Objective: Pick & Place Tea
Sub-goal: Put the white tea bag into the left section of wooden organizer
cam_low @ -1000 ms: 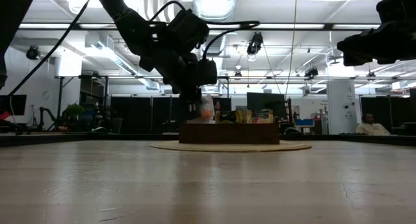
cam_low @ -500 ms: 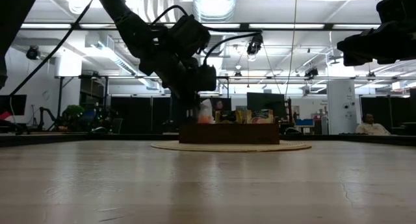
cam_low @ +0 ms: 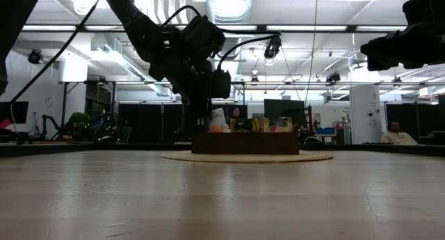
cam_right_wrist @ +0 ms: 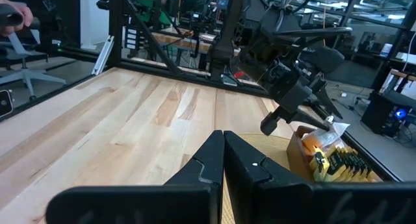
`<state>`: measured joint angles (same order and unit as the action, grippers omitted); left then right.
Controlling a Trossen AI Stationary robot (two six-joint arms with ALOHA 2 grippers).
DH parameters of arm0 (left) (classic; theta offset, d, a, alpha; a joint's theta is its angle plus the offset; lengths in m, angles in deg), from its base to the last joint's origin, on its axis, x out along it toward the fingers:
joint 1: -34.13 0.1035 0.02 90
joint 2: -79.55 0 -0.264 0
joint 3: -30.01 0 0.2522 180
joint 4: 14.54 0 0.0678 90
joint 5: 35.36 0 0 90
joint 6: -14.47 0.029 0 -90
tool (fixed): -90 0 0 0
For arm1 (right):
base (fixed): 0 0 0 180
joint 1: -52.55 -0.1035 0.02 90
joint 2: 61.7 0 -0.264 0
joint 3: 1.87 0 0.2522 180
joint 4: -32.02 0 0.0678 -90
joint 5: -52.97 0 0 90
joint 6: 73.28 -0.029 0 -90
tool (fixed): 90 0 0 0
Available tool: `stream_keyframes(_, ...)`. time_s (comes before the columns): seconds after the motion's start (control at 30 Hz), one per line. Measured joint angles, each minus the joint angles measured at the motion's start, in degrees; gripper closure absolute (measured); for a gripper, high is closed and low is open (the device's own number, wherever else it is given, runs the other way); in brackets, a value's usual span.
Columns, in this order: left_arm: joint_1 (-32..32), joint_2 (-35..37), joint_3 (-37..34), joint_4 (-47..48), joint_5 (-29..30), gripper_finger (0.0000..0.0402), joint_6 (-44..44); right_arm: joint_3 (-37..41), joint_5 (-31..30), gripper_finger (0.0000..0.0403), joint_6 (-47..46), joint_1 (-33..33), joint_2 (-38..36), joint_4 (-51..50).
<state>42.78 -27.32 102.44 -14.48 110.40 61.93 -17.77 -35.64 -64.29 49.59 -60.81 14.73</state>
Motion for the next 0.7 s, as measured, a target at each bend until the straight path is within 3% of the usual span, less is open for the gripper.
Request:
stream_keyframes(0.3, -0.15, 0.00, 0.00, -0.02, -0.12, 0.0228, -0.63, 0.00, 0.00, 0.0394, 0.00, 0.00, 0.00, 0.00)
stream_keyframes(0.5, -0.26, 0.02, 0.40, -0.04, 2.75, 0.0222, 0.50, 0.00, 0.00, 0.0394, 0.00, 0.00, 0.00, 0.00)
stream_keyframes(0.7, -0.31, 0.02, 0.50, -0.04, 1.31, 0.0222, 0.45, 0.00, 0.00, 0.0394, 0.00, 0.00, 0.00, -0.02)
